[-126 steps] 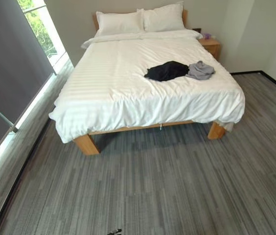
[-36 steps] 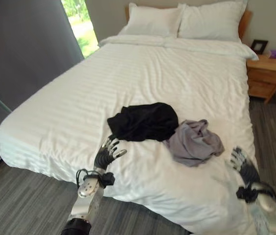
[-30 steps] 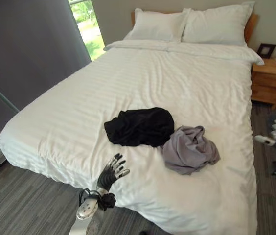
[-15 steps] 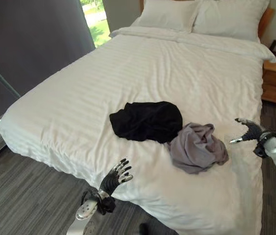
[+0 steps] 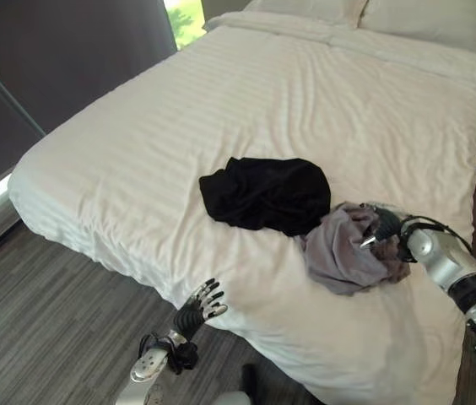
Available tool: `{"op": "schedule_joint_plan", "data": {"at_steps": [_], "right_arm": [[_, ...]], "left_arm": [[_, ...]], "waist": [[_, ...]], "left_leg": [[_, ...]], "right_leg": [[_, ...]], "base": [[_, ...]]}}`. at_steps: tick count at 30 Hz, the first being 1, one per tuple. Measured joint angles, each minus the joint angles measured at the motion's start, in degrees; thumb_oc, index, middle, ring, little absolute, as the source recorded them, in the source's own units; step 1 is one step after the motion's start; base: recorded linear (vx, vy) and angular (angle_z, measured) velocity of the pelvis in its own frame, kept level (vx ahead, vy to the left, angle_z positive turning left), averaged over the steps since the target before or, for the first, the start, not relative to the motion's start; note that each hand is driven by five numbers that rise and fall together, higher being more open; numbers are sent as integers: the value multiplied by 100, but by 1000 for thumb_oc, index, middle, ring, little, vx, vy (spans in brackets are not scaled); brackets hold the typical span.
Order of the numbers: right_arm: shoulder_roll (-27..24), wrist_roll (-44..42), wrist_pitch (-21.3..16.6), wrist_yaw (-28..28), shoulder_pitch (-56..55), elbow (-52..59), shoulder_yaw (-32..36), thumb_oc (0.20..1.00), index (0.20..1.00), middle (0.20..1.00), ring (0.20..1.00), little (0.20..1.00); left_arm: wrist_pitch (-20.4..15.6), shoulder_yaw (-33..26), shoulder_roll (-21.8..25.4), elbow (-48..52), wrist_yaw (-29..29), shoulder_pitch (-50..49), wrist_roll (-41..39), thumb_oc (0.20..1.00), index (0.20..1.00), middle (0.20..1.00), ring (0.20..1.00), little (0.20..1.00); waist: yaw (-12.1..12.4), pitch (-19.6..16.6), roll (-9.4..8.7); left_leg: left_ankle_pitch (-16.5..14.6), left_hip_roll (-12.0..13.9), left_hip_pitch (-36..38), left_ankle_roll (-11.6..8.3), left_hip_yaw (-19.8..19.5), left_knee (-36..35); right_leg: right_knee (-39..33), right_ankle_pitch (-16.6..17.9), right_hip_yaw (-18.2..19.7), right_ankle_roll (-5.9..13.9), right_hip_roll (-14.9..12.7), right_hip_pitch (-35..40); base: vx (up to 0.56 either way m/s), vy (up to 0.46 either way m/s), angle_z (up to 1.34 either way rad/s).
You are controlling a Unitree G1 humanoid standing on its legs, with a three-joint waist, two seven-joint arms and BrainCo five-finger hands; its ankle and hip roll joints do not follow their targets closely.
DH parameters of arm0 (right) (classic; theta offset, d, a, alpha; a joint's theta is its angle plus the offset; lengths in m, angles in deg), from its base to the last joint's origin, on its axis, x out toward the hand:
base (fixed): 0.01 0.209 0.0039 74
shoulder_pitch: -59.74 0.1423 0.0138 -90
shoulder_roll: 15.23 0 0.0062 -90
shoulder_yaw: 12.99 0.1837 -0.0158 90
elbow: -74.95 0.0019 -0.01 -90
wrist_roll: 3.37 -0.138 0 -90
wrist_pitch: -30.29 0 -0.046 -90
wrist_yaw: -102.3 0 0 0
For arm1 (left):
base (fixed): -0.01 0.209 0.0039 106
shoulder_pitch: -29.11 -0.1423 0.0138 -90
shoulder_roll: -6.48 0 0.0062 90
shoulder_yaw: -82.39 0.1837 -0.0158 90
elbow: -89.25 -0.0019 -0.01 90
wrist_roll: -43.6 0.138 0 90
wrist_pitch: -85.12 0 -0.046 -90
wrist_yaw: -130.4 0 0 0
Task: Pick up bed clothes into laundry basket.
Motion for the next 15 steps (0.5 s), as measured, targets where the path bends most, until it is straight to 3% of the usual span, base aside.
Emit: {"op": "schedule_joint_plan", "data": {"at_steps": [3,7,8,10,15], "right_arm": [[256,249,79,-431,148,-514,-62,1000,1000,1000,1000,1000],[395,717,106,-535,303,-797,-130,1000,1000,1000,1000,1000],[428,893,153,-593,326,-761,-130,536,536,536,536,536],[439,1487,325,-594,216,-379,-149,200,200,200,200,200],[206,977,231,-557,-362,400,735,200,200,200,200,200]], "left_arm": [[1,11,10,1,69,94,0,1000,1000,1000,1000,1000],[-6,-38,25,19,108,105,-1,1000,1000,1000,1000,1000],[-6,-54,25,14,126,132,-1,1000,1000,1000,1000,1000],[-3,-106,4,4,209,103,1,1000,1000,1000,1000,1000],[-18,-413,12,41,343,124,7,1000,1000,1000,1000,1000]], "waist": [[71,195,60],[99,201,40],[99,197,43],[48,184,50],[-45,144,115]], "left_leg": [[110,-7,-244,13,-118,1],[87,11,-384,-96,-139,-2],[85,13,-427,-108,-138,-3],[86,3,-429,-110,-119,-3],[127,-32,-364,-57,-120,-1]], "right_leg": [[2,67,-109,6,7,-179],[-20,59,-141,20,12,-333],[-18,63,-141,18,13,-383],[-17,87,-134,10,-5,-400],[11,129,-162,-5,-34,-307]], "base": [[-66,0,17],[-26,7,0],[26,25,-7],[28,40,-7],[19,33,5]]}}
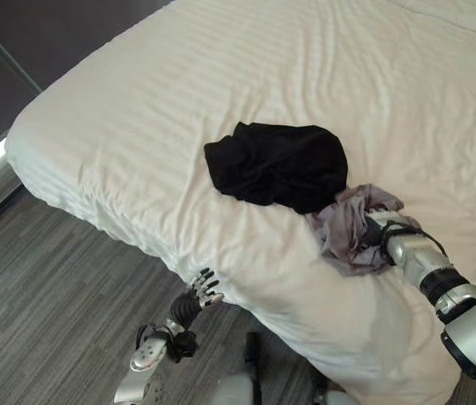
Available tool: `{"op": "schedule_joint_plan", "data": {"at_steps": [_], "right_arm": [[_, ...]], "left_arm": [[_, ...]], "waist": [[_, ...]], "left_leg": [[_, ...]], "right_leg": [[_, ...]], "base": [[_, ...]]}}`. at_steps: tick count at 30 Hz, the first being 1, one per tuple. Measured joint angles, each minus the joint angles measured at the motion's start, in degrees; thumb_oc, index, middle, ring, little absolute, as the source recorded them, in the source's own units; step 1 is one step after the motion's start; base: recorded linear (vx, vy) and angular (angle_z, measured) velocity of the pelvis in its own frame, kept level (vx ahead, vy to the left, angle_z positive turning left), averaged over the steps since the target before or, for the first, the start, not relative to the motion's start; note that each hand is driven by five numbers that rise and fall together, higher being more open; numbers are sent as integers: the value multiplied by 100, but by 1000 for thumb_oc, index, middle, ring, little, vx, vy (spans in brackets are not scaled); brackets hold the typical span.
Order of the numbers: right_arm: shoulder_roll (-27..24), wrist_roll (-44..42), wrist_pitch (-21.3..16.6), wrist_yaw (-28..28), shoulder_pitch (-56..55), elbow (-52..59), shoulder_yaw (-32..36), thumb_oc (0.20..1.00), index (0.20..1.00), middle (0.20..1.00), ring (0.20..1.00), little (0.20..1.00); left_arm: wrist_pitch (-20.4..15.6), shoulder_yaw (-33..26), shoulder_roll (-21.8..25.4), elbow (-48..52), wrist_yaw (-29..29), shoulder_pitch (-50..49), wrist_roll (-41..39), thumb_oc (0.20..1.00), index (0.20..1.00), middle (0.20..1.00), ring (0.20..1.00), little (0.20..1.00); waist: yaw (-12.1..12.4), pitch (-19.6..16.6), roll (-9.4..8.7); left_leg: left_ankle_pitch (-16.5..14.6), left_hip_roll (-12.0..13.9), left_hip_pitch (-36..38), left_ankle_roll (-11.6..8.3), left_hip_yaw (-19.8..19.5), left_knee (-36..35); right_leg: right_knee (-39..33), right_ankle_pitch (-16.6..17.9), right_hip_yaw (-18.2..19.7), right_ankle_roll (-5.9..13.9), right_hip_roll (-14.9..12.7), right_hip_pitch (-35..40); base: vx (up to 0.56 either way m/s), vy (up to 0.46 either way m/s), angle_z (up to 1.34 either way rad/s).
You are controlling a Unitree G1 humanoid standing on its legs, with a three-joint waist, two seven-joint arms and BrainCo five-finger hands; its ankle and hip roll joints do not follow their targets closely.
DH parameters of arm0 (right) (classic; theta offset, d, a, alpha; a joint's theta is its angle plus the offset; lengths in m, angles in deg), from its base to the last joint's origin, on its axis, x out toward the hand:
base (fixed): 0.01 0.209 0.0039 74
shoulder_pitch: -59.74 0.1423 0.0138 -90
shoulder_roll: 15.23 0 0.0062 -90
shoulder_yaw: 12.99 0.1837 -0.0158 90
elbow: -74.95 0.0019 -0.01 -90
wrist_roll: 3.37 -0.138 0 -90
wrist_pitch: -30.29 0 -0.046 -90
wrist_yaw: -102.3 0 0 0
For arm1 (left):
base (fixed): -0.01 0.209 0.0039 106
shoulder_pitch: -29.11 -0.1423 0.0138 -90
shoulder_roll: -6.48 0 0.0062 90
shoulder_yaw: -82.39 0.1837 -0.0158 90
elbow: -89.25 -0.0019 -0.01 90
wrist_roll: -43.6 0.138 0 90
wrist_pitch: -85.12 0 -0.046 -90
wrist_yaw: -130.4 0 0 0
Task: Pick up bed clothes into laundry basket.
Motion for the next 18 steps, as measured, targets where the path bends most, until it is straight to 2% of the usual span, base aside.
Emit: {"op": "schedule_joint_plan", "data": {"at_steps": [1,2,5,6,7,11,12,14,15,18], "right_arm": [[-50,-1105,-104,56,-609,636,1039,200,200,200,200,200],[-41,-1696,-142,78,-1008,1098,1547,200,200,200,200,200],[-68,-3457,-396,45,-2058,1710,2288,200,200,200,200,200],[-55,-3831,-413,-5,-2155,1668,2305,200,200,200,200,200],[49,-4738,-447,22,-2633,1889,2806,200,200,200,200,200],[802,-7344,-682,96,-3267,2427,3938,200,200,200,200,200],[1133,-8168,-961,138,-3384,2587,4175,200,200,200,200,200],[1179,-9012,-1055,202,-3406,2640,4096,200,200,200,200,200],[1371,-9568,-1159,220,-3500,2909,4146,200,200,200,200,200],[1714,-10301,-1352,321,-3630,3348,3998,200,200,200,200,200]], "left_arm": [[-2,-49,-2,83,42,28,0,1000,1000,1000,1000,1000],[-33,-107,1,182,61,-4,-1,1000,1000,1000,1000,1000],[-94,-189,2,195,94,-52,-7,1000,1000,1000,1000,1000],[-108,-197,3,173,94,-80,-7,1000,1000,1000,1000,1000],[-112,-115,-7,191,87,-50,-6,1000,1000,1000,1000,1000],[-110,-24,-17,252,87,1,-6,1000,1000,1000,1000,1000],[-116,-4,-18,352,78,-9,-6,1000,1000,1000,1000,1000],[-112,-4,-10,395,67,80,-4,1000,1000,1000,1000,1000],[-111,-22,13,468,82,106,-1,1000,1000,1000,1000,1000],[-111,-109,57,529,176,215,16,1000,1000,1000,1000,1000]], "waist": [[-23,-19,29],[-12,-22,42],[-133,-43,36],[-216,-43,21],[-382,-45,21],[-672,-74,1],[-674,-75,-3],[-692,-90,18],[-699,-99,32],[-694,-224,83]], "left_leg": [[-2,-20,38,0,-7,0],[1,-31,39,3,-8,-1],[-1,-55,125,4,0,-2],[-5,-56,161,5,17,-3],[-24,-57,186,-5,19,-6],[-60,-37,301,-36,58,-39],[-90,-17,349,-77,142,-42],[-125,-7,363,-89,196,-43],[-123,-4,360,-87,196,-42],[-125,-9,354,-86,211,-43]], "right_leg": [[1,-10,-3,12,-17,38],[0,-15,-14,19,-25,53],[2,-30,-10,40,-52,133],[2,-30,29,40,-55,151],[1,-31,34,42,-55,172],[-23,-27,102,39,-53,247],[-25,-23,184,34,-44,259],[-27,-17,259,47,-42,229],[-23,-6,264,46,-40,223],[-27,9,282,25,-53,197]], "base": [[49,40,10],[39,30,5],[43,18,-3],[48,14,-12],[57,20,-11],[42,23,-13],[24,15,-28],[31,21,-21],[35,22,-3],[2,11,-1]]}}
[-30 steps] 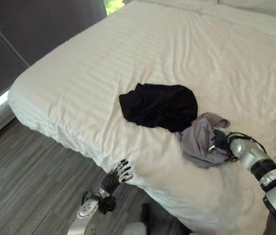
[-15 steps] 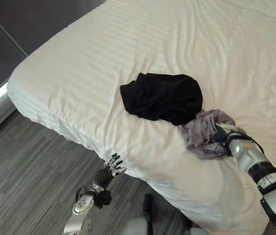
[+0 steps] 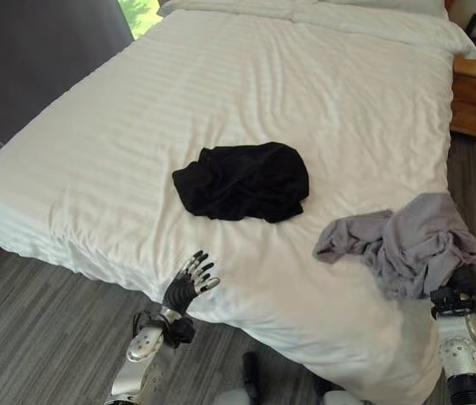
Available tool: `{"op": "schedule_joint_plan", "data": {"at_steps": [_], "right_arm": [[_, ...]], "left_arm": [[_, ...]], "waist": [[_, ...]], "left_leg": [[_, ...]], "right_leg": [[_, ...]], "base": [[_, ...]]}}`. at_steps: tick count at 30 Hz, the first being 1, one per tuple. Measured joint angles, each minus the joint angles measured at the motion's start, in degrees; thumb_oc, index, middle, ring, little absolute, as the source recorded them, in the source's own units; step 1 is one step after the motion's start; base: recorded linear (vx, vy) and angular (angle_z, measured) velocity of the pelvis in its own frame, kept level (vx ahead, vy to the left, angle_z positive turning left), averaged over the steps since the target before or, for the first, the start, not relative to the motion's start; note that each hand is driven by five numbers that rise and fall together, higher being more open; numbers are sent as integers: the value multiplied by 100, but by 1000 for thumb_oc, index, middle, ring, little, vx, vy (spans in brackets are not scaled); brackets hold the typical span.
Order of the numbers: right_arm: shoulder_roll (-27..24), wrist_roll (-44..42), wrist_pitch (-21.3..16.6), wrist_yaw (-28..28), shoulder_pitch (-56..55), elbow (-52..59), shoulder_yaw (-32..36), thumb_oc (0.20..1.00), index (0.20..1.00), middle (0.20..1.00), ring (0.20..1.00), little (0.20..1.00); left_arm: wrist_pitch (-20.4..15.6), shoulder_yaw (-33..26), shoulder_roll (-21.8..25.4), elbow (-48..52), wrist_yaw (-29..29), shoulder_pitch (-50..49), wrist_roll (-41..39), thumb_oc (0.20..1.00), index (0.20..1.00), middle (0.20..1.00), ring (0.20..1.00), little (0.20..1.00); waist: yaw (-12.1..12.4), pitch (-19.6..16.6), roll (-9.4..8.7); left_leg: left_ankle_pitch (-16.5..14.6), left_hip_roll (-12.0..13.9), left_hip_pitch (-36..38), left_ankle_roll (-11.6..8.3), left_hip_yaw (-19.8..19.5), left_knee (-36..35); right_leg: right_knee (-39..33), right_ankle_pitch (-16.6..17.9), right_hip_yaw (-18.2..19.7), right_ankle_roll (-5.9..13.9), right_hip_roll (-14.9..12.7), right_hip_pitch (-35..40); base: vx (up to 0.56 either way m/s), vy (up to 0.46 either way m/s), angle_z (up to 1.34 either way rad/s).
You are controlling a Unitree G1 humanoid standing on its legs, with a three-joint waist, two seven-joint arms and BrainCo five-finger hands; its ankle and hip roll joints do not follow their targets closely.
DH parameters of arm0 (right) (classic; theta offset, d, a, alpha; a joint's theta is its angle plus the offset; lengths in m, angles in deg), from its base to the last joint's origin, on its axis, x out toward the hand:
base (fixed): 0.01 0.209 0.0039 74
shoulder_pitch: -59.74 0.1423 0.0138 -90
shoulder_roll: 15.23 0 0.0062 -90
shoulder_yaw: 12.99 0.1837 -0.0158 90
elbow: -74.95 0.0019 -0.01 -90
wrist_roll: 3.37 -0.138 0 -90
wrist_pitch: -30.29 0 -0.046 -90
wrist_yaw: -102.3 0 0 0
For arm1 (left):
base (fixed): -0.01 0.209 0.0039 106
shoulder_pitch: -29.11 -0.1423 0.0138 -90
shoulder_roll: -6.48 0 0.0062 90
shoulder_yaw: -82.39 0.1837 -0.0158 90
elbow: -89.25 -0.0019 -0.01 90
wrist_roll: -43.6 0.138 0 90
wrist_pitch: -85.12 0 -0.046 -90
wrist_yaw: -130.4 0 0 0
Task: Pick up bed clothes into laundry basket.
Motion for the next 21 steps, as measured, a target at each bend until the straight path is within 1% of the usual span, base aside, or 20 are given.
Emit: {"op": "schedule_joint_plan", "data": {"at_steps": [1,2,5,7,10,13,16,17,18,19,20,21], "right_arm": [[67,-178,-88,2,19,40,-117,200,200,200,200,200],[75,-241,-93,3,11,59,-159,200,200,200,200,200],[311,-461,-184,5,6,171,-220,200,200,200,200,200],[328,-516,-191,6,-20,171,-311,200,200,200,200,200],[400,-553,-192,30,-116,-49,-536,200,200,200,200,200],[403,-538,-182,29,-195,-82,-595,200,200,200,200,200],[384,-125,-176,-36,-240,-81,-573,200,200,200,200,200],[370,123,-176,-74,-199,-81,-572,200,200,200,200,200],[357,259,-127,-74,-237,-70,-540,200,200,200,200,200],[307,642,-4,-53,-255,-4,-538,200,200,200,200,200],[245,869,67,-46,-300,100,-540,200,200,200,200,200],[208,1038,91,-47,-397,275,-535,200,200,200,200,200]], "left_arm": [[-3,-12,35,14,64,46,9,1000,1000,1000,1000,1000],[-1,-21,46,39,92,116,35,1000,1000,1000,1000,1000],[-15,-31,305,222,148,221,317,1000,1000,1000,1000,1000],[-29,-61,316,225,169,270,344,1000,1000,1000,1000,1000],[-45,45,302,182,246,487,500,1000,1000,1000,1000,1000],[-56,49,232,178,308,499,498,1000,1000,1000,1000,1000],[-78,52,96,-11,339,469,498,1000,1000,1000,1000,1000],[-86,70,-9,-114,353,601,497,1000,1000,1000,1000,1000],[-127,11,-20,-92,512,584,515,1000,1000,1000,1000,1000],[-279,-264,-98,-8,913,470,531,1000,1000,1000,1000,1000],[-415,-705,-230,16,1208,409,507,1000,1000,1000,1000,1000],[-589,-1371,-413,41,1549,345,427,1000,1000,1000,1000,1000]], "waist": [[12,-40,17],[5,-61,31],[35,-91,60],[36,-98,73],[24,-101,67],[-58,-101,66],[-114,-100,65],[-108,50,-29],[-190,72,-55],[-301,103,-79],[-307,136,-129],[-306,159,-204]], "left_leg": [[1,-4,-1,4,2,0],[4,-9,0,8,11,3],[41,-7,4,61,46,6],[43,-9,15,71,102,29],[52,-8,22,84,115,30],[51,-7,30,83,123,29],[41,-3,57,72,150,2],[-5,9,51,41,242,0],[-79,35,73,5,294,-2],[-69,44,134,17,351,-1],[-79,68,266,37,455,-2],[-146,106,472,10,606,-2]], "right_leg": [[3,3,1,3,-3,0],[2,3,12,3,-9,-9],[21,5,26,6,-9,-13],[23,6,50,9,-19,-15],[26,14,61,18,-16,-10],[26,18,67,23,-16,-12],[12,19,96,24,-18,-7],[0,22,167,37,-16,-54],[29,24,168,35,-20,-21],[29,41,161,32,-11,53],[27,43,240,41,-3,108],[1,36,382,49,19,227]], "base": [[1,34,-2],[1,34,-2],[1,11,-3],[-14,17,-6],[-6,4,-2],[0,0,0],[-19,8,-6],[-3,-18,-5],[40,-11,1],[84,-12,-9],[87,-21,-42],[82,-39,-67]]}}
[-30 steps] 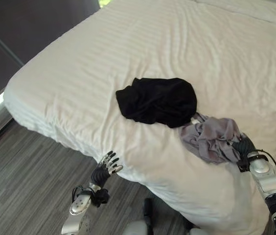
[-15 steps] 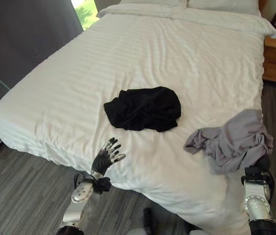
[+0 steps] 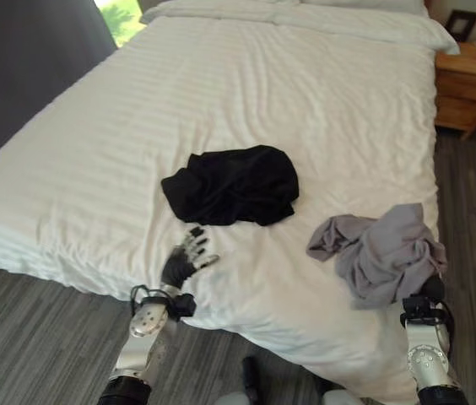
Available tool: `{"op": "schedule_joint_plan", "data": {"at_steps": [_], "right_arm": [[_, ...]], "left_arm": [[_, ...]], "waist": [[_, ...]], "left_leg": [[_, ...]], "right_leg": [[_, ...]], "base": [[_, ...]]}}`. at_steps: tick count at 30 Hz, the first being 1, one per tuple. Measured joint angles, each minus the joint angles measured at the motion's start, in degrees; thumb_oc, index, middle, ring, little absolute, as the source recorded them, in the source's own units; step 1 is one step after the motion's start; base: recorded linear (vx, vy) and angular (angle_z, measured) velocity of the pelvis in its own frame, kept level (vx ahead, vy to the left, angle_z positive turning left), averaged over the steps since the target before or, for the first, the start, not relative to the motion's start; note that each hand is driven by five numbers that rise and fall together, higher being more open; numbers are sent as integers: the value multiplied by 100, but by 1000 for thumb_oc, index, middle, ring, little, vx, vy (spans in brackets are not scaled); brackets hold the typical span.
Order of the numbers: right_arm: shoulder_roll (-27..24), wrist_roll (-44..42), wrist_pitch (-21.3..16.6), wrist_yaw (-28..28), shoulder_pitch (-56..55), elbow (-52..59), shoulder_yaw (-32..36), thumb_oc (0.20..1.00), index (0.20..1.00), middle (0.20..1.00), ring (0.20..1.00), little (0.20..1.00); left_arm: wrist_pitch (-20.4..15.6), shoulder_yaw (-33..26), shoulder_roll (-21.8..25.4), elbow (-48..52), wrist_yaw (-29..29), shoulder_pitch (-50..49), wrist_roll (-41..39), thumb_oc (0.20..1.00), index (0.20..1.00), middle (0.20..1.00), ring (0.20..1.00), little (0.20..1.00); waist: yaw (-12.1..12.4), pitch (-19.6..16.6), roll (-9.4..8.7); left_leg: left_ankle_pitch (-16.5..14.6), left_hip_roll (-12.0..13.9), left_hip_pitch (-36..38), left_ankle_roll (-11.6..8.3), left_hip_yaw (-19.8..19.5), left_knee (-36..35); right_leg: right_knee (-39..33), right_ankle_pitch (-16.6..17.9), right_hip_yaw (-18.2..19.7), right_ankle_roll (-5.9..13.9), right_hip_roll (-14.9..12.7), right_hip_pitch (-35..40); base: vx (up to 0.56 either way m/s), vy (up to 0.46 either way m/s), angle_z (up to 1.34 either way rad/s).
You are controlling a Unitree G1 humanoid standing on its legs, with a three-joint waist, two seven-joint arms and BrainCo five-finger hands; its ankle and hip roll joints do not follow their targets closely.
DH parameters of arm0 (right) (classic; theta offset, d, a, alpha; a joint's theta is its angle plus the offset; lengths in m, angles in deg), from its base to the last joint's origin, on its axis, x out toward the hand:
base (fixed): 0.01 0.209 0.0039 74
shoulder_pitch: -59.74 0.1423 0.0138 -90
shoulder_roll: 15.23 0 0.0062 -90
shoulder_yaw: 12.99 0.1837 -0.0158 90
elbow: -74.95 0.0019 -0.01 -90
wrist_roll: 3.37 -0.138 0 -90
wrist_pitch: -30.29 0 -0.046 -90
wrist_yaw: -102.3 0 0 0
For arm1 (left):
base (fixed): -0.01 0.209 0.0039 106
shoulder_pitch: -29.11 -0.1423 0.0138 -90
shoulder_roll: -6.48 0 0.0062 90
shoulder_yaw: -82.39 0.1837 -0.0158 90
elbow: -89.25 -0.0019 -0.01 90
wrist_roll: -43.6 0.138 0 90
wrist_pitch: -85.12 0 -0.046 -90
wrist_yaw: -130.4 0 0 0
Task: Pick up bed clothes into laundry basket.
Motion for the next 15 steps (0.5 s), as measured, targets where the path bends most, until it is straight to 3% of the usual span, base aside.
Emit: {"op": "schedule_joint_plan", "data": {"at_steps": [2,7,10,11,12,15], "right_arm": [[-264,194,-26,4,-296,280,42,200,200,200,200,200],[-469,229,-11,-31,-774,326,483,200,200,200,200,200],[-507,408,42,24,-822,325,317,200,200,200,200,200],[-516,441,94,85,-848,324,140,200,200,200,200,200],[-521,452,133,179,-867,324,30,200,200,200,200,200],[-535,472,224,333,-925,316,-193,200,200,200,200,200]], "left_arm": [[-222,-678,-17,58,359,-7,-121,1000,1000,1000,1000,1000],[-156,-719,719,260,527,88,524,1000,1000,1000,1000,1000],[-142,-665,1550,173,563,499,981,1000,1000,1000,1000,1000],[-126,-425,2237,-404,587,986,1228,1000,1000,1000,1000,1000],[-81,-331,2546,-766,604,1247,1295,1000,1000,1000,1000,1000],[-3,-10,3115,-1834,629,1988,1405,1000,1000,1000,1000,1000]], "waist": [[-111,-54,-65],[-320,-183,-100],[-429,-232,-117],[-445,-324,-110],[-514,-391,-94],[-614,-541,-56]], "left_leg": [[-174,36,213,-63,79,-4],[-141,65,238,-52,119,-3],[-131,67,244,-41,94,-3],[-128,68,240,-37,81,-3],[-132,68,245,-42,88,-3],[-141,61,247,-53,106,-4]], "right_leg": [[-4,-61,-72,-12,3,214],[25,-79,-131,-34,31,246],[25,-79,-198,-34,31,263],[25,-79,-223,-34,31,262],[24,-80,-232,-33,26,263],[22,-80,-266,-32,11,254]], "base": [[106,-31,-36],[59,-17,3],[35,-7,6],[31,2,2],[0,0,0],[0,0,0]]}}
